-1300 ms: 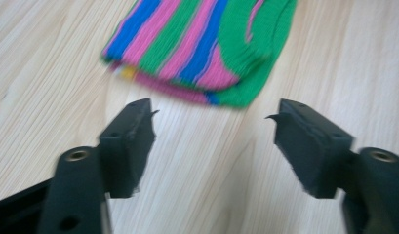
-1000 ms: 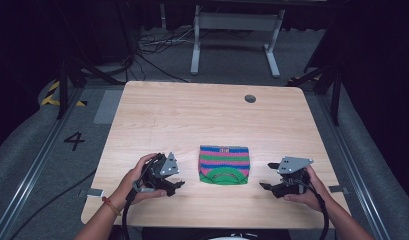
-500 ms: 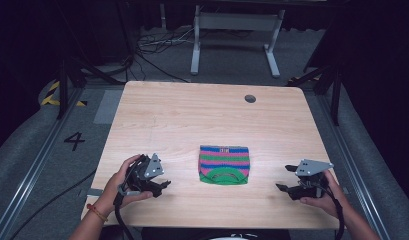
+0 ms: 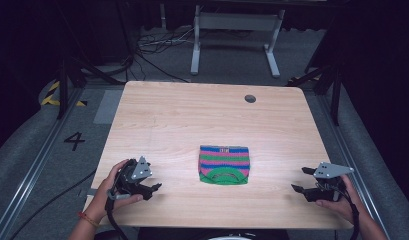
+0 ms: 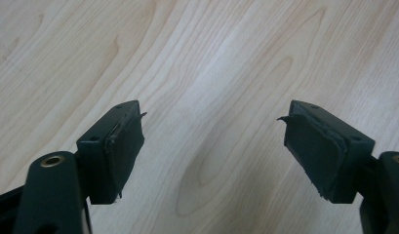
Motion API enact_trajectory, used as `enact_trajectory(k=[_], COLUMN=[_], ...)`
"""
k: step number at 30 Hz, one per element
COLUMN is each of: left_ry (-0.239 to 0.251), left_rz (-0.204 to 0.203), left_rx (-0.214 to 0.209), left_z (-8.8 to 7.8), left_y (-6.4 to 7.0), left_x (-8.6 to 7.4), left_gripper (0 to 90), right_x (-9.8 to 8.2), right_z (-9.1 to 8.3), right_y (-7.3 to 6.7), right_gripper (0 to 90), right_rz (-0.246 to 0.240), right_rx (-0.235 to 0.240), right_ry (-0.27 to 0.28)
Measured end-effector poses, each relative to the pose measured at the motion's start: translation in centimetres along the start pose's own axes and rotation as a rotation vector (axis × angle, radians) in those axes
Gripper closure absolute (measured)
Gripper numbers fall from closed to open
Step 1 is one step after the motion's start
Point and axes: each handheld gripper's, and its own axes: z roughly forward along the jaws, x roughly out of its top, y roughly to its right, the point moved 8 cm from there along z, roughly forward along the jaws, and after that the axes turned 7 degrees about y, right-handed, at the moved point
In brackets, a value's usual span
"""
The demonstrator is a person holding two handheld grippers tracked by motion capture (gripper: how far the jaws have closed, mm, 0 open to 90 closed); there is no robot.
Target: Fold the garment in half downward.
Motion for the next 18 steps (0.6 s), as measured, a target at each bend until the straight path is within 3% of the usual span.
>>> enact_trajectory(k=[9,14,18], left_ry=[-0.010,0.027,0.037], left_rz=[-0.065,-0.136,-0.161], left_rx=[0.005,-0.021,-0.020], left_z=[-0.6,-1.2,-1.5], left_y=[-1.0,-1.8,-2.2], left_x=[-3.0,-4.5,-5.1], left_gripper=[21.6,20.1,19.7], right_x=[-2.1,-3.0,-3.9], right_z=[-0.2,-0.7,-1.1], right_y=[0.4,0.4,0.3], right_gripper=[25.6,24.5,23.0], right_rz=[0.031,0.073,0.101], right_rx=[0.012,-0.002,-0.007], right_ry=[-0.006,0.006,0.007])
